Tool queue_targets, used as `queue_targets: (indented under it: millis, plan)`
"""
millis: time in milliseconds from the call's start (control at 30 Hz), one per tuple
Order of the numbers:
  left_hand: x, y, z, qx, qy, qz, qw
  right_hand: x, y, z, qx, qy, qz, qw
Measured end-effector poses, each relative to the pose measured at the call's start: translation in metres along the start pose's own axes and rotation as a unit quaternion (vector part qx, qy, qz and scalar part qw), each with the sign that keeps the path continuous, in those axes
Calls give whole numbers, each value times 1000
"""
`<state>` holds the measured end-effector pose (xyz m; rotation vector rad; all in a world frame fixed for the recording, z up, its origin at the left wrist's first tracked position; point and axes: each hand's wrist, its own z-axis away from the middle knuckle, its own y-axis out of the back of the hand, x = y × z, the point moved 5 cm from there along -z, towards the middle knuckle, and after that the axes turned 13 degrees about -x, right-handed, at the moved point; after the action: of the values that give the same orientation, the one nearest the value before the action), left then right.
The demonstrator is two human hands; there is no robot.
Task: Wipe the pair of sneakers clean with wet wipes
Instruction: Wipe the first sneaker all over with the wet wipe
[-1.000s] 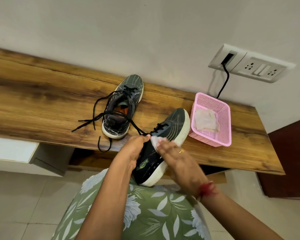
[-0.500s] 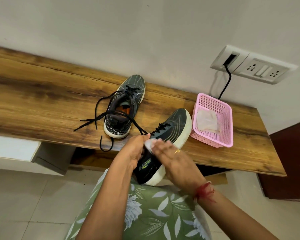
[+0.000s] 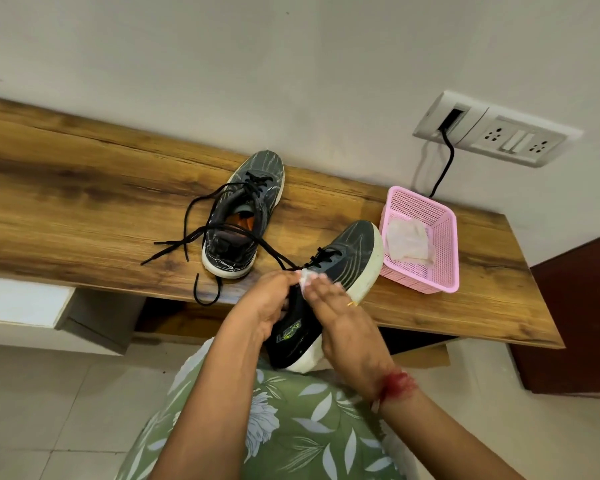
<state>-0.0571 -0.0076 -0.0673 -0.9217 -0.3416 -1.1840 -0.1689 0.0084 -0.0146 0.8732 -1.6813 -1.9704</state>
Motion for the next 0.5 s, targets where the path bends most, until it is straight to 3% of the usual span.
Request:
queue_targets:
  millis: [100,167,267,333,400,500]
  plan:
    - [3,1,2,11,14,29,999,-20,-15,11,-53,91,-24,994]
    - [3,0,3,5,20,35,999,-17,-1,15,-61,43,-215,974]
    - [1,-2,2,9,26,5,1000,7,32,12,5,-102,-542,834]
    - [0,-4,0,23,31,3,999,32,60,11,101,-144,-587,790]
    - [0,-5,-1,32,37,-7,999,55,82,9,145,-173,-566,793]
    - [0,-5,-2,34,47,-11,998,82,99,4,158,-180,-492,837]
